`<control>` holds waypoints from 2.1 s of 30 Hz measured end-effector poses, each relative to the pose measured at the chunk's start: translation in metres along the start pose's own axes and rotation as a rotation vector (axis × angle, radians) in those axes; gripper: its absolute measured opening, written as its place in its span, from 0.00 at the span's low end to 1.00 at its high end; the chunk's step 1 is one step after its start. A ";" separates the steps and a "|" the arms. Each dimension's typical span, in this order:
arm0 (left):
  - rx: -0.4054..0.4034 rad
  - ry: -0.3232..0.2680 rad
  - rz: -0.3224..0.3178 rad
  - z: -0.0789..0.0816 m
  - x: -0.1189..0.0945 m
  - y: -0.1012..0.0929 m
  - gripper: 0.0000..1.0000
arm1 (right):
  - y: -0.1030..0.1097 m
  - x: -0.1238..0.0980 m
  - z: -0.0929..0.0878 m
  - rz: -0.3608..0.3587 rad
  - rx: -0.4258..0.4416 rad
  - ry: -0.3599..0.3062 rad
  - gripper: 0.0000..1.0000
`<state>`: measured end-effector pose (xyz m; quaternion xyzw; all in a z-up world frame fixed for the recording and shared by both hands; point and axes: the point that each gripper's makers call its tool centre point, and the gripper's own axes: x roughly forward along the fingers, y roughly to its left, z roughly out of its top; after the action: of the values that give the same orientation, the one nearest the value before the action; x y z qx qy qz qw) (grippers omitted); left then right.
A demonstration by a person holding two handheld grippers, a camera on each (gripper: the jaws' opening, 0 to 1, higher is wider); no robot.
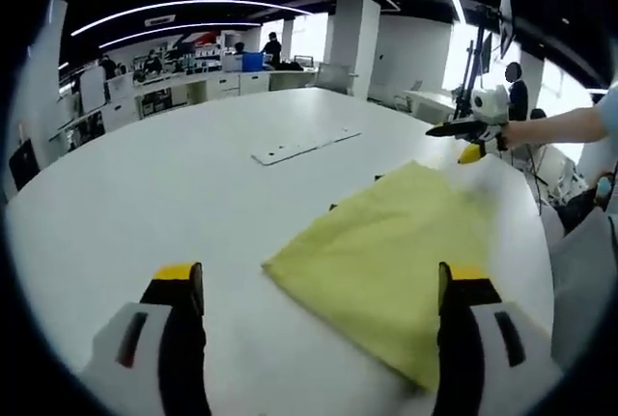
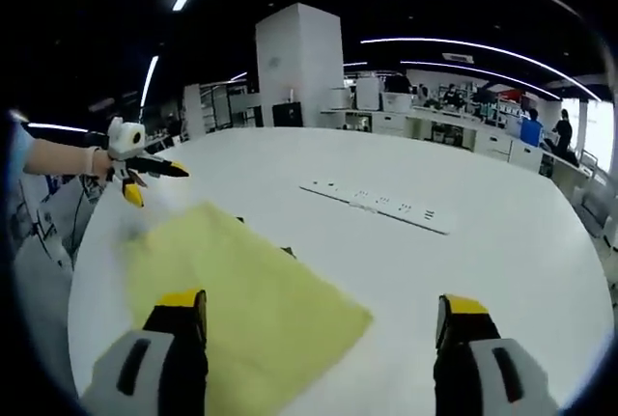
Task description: Fold the garment on the visible template until the final outline fits inside the template.
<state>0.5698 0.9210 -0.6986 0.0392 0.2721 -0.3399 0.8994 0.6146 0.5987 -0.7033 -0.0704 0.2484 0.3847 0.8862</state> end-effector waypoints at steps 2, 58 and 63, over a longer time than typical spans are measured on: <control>0.000 -0.005 -0.002 -0.001 -0.003 -0.002 0.97 | 0.002 -0.003 -0.003 0.002 0.001 0.005 1.00; -0.143 0.033 -0.093 -0.087 -0.064 -0.083 0.38 | 0.085 -0.094 -0.092 0.137 0.035 0.120 0.32; -0.156 0.053 -0.083 -0.096 -0.061 -0.082 0.35 | 0.093 -0.089 -0.104 0.154 0.042 0.155 0.28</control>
<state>0.4355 0.9188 -0.7390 -0.0334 0.3227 -0.3537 0.8773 0.4560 0.5727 -0.7434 -0.0618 0.3289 0.4397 0.8335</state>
